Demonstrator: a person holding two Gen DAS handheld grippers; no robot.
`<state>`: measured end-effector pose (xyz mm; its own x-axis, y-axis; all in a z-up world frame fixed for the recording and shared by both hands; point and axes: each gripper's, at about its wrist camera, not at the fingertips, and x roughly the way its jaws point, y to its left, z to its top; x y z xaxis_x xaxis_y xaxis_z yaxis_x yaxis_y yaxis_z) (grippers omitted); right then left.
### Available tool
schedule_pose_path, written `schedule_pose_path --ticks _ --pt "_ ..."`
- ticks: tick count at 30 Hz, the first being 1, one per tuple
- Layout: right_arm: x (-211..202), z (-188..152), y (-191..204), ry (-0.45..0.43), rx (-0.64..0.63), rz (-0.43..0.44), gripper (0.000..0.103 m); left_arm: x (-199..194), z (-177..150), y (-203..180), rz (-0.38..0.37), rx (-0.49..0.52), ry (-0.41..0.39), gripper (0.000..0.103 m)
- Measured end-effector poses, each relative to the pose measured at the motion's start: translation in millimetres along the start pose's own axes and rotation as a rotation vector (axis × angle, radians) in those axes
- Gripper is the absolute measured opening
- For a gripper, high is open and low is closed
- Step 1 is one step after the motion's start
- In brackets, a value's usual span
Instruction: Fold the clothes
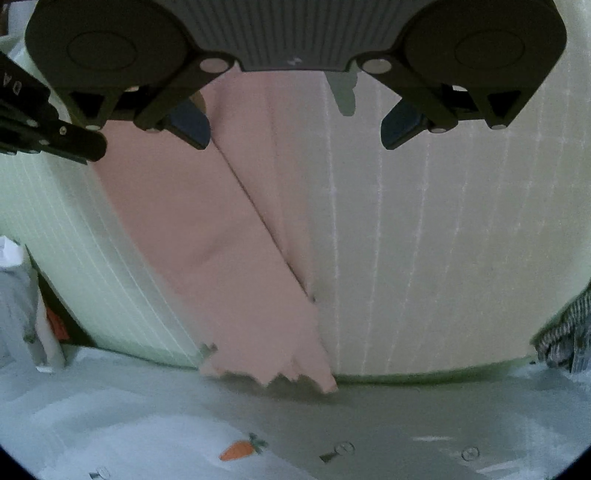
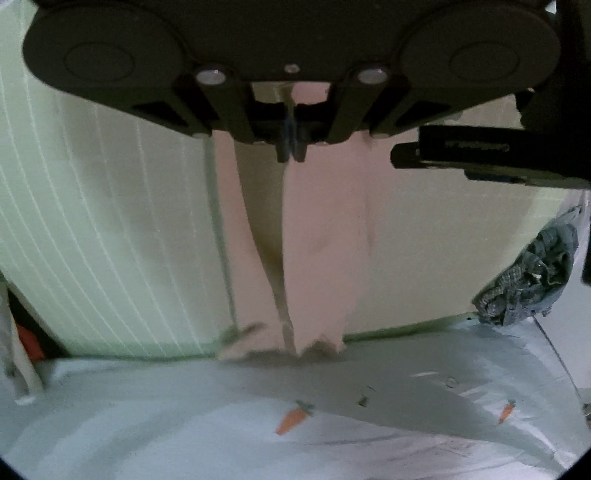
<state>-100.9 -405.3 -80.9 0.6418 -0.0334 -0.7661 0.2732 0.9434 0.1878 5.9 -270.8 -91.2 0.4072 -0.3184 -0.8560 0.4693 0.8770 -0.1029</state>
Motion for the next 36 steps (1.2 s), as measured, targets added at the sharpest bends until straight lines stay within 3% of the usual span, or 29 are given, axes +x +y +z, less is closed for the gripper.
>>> schedule_pose_path --ticks 11,13,15,20,29,31,33,35,36 --pt "4.9 -30.4 -35.4 0.095 0.077 -0.027 0.005 4.6 -39.9 -14.9 0.017 -0.051 0.079 0.098" --pt "7.2 -30.3 -40.2 0.093 0.104 -0.032 0.014 4.8 -40.7 -15.9 0.023 -0.045 0.072 0.098" --pt "8.8 -29.7 -46.0 0.101 0.139 -0.027 0.031 5.3 -41.6 -16.1 0.035 -0.044 0.071 0.098" --pt "15.3 -29.6 -44.9 0.101 0.147 0.002 0.048 15.5 -37.1 -19.2 0.032 -0.049 0.086 0.097" --pt "32.3 -20.0 -34.9 0.124 0.11 0.004 0.061 34.8 -21.7 -28.1 -0.007 0.002 0.085 0.078" --pt "32.5 -20.6 -34.1 0.127 0.098 0.019 0.056 38.0 -17.0 -30.5 -0.021 0.01 0.077 0.067" --pt "32.4 -21.7 -33.1 0.134 0.074 0.022 0.032 39.4 -14.2 -32.9 -0.042 0.01 0.072 0.055" --pt "32.7 -22.7 -32.2 0.15 0.036 0.042 0.012 36.8 -18.5 -30.4 -0.066 0.002 0.066 0.05" --pt "32.1 -23.2 -32.5 0.161 0.037 0.054 0.011 35.2 -21.2 -29.0 -0.079 -0.001 0.066 0.046"
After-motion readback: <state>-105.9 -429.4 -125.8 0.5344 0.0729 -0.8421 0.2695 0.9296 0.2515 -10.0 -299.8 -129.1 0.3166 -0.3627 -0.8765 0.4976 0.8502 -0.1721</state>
